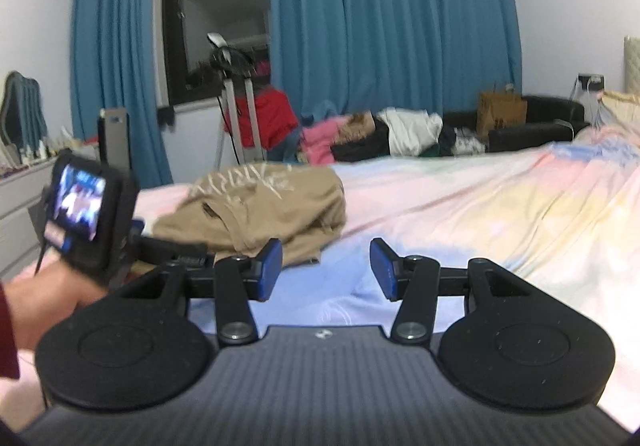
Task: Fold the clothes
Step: 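Grasp the tan T-shirt fabric with the left gripper and lift it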
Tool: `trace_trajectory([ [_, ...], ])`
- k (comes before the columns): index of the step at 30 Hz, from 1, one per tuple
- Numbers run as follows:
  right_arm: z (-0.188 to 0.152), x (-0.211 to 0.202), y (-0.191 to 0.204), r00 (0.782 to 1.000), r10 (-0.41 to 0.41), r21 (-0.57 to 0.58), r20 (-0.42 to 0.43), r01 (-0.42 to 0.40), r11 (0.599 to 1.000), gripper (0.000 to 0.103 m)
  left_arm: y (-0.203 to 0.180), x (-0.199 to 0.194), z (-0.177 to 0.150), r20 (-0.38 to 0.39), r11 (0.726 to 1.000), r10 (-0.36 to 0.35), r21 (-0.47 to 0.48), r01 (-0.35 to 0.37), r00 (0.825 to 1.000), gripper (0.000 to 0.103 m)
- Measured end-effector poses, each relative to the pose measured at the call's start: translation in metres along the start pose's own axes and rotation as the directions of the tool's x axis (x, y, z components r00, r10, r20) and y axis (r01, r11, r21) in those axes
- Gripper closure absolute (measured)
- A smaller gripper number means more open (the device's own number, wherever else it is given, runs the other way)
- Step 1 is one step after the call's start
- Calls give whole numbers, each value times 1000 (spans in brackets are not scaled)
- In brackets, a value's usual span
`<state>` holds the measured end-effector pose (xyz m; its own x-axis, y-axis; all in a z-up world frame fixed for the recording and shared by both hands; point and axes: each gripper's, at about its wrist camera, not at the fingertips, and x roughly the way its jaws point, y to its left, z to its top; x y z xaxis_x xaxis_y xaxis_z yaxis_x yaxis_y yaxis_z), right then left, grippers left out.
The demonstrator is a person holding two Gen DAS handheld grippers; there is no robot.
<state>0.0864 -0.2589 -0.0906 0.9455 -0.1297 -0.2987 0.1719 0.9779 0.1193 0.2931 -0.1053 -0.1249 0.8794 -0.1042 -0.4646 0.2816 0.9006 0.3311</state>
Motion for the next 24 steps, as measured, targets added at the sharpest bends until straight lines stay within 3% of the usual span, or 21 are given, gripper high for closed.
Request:
trace_trajectory([
  [3,-10,27,2,999,-9,-4,-38,9,1000,51,-8,38,1,-18,999,-13,38,14,1000,31],
  [5,-17,43,5,999,-13,-16,-53,13,1000,51,-6,52,-1,-21,999,-12,31,12,1000,35],
  [7,-23,56,7,998,-18,-24,-61,16,1000,51,-1,54,-5,5,1000,-13,-2,13,1000,45],
  [9,-28,66,7,997,-22,-16,-74,20,1000,51,12,42,-8,26,998,-30,-63,32,999,75],
  [11,-31,73,6,996,-23,7,-84,24,1000,51,28,25,-11,45,989,-53,-134,58,998,89],
  [16,-31,71,4,998,-33,27,-59,35,999,51,71,-33,-17,127,955,-82,-275,114,989,93],
  [24,-18,35,11,998,0,1,60,0,1000,51,105,-161,-28,237,928,-136,-308,207,962,94],
])
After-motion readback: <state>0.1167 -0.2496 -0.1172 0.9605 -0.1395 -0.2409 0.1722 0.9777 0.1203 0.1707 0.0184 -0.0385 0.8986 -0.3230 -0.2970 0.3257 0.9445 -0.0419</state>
